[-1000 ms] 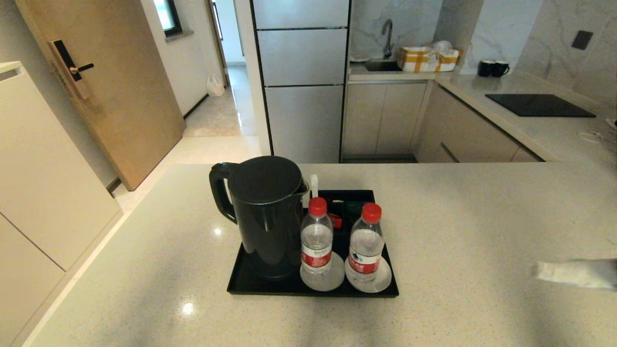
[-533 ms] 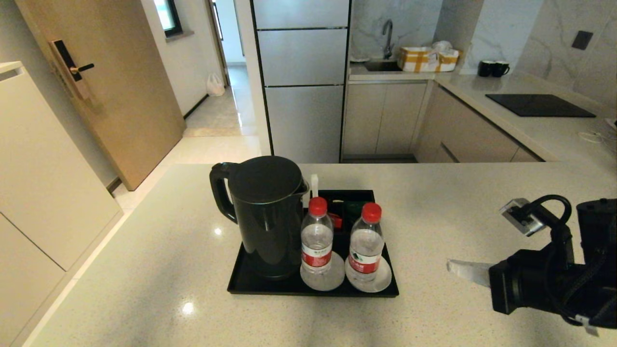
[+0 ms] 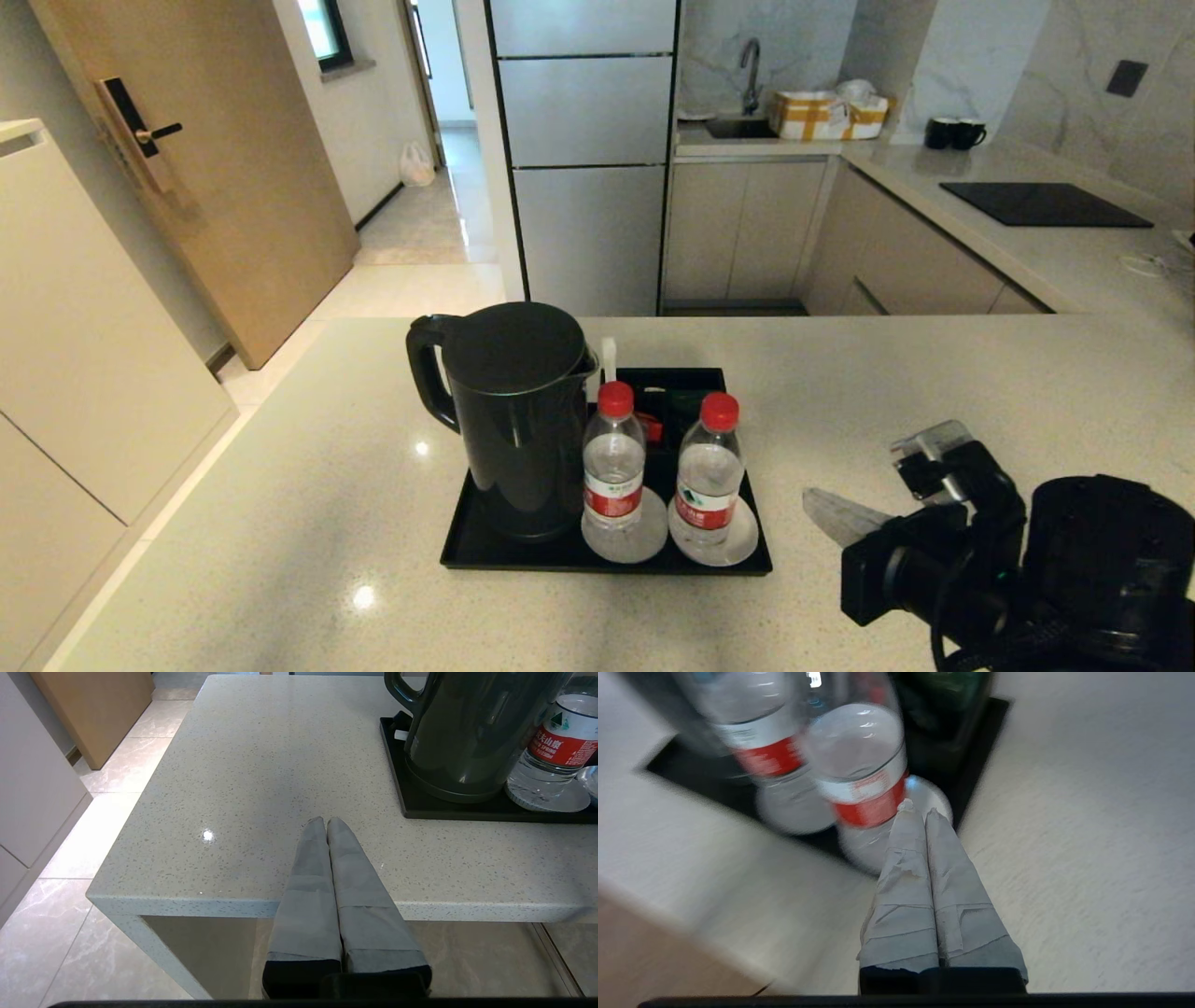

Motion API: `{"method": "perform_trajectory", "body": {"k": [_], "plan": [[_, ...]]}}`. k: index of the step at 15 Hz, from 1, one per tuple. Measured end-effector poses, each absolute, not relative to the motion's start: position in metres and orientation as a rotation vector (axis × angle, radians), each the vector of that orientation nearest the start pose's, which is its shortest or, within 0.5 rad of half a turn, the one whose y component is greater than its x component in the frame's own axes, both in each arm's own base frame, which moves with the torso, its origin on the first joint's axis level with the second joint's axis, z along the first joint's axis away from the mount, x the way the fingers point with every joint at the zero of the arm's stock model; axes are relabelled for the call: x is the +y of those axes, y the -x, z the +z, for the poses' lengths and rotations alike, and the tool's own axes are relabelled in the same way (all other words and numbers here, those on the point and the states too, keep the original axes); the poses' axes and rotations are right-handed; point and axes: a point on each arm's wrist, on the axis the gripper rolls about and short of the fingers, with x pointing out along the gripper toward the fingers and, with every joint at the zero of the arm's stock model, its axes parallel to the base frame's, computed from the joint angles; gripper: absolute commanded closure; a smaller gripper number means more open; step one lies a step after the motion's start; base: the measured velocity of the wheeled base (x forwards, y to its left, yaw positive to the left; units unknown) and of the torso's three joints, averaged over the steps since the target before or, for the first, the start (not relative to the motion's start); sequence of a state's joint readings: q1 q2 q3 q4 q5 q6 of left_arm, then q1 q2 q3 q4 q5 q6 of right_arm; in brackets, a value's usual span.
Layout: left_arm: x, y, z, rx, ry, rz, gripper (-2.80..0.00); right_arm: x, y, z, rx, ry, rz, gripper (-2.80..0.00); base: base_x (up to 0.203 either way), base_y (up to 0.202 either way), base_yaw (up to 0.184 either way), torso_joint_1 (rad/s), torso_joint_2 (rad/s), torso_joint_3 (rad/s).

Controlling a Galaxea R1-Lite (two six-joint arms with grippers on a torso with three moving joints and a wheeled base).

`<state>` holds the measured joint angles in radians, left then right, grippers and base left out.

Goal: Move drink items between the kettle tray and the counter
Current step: Pick up the bottled water

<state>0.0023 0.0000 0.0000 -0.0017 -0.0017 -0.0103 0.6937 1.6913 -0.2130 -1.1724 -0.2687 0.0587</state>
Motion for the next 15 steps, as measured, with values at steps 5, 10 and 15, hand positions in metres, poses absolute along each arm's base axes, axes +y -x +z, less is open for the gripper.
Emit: {"method": "perform_trajectory", "body": {"k": [5,10,15], "plan": [[0.0,0.023,0.076,-0.002,0.01,0.001,0.0,0.166,-0.197,0.069,0.215,0.119,0.428,-2.8,0.0,0.0,0.0,0.0,0.0,0.0],[0.0,0.023,0.076,-0.002,0.01,0.001,0.0,0.174,-0.206,0.052,0.249,0.104,0.461,-2.8,0.0,0.0,0.0,0.0,0.0,0.0],[0.0,0.023,0.076,-0.002,0.01,0.001,0.0,0.181,-0.214,0.053,0.236,0.054,0.495,-2.8,0.0,0.0,0.0,0.0,0.0,0.0]]}}
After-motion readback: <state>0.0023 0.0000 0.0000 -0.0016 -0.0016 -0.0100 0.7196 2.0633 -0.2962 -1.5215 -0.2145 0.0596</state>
